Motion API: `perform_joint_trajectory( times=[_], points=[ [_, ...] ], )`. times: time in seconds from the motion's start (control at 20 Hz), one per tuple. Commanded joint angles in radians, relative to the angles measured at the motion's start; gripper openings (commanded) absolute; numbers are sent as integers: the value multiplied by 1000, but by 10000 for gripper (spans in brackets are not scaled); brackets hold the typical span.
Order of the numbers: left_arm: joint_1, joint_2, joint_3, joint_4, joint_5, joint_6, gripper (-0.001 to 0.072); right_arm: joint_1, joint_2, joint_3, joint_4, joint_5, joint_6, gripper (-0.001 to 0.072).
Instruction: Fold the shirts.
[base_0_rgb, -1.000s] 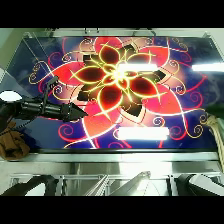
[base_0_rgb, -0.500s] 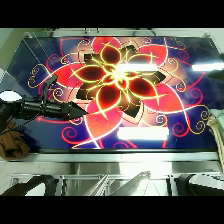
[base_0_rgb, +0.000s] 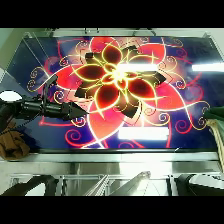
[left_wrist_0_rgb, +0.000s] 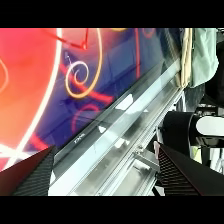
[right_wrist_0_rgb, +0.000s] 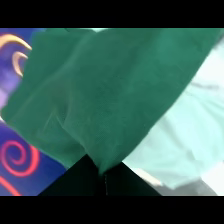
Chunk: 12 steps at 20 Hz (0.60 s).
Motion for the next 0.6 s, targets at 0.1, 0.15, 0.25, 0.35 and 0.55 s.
perform_joint_trajectory(
  times=[0.1,0.15,0.25,0.35,0.55],
  points=[
    [0,0,0,0,-8,0,706,0,75,-259,-356,74,170,16],
    [0,0,0,0,-8,0,705,0,103,-348,-434,56,199,16],
    [0,0,0,1,-8,1,705,-23,158,-528,-486,-21,250,17],
    [0,0,0,1,-15,1,705,-49,187,-681,-480,-88,301,16],
    [0,0,0,0,-15,0,705,-88,185,-896,-484,-196,301,51]
  ],
)
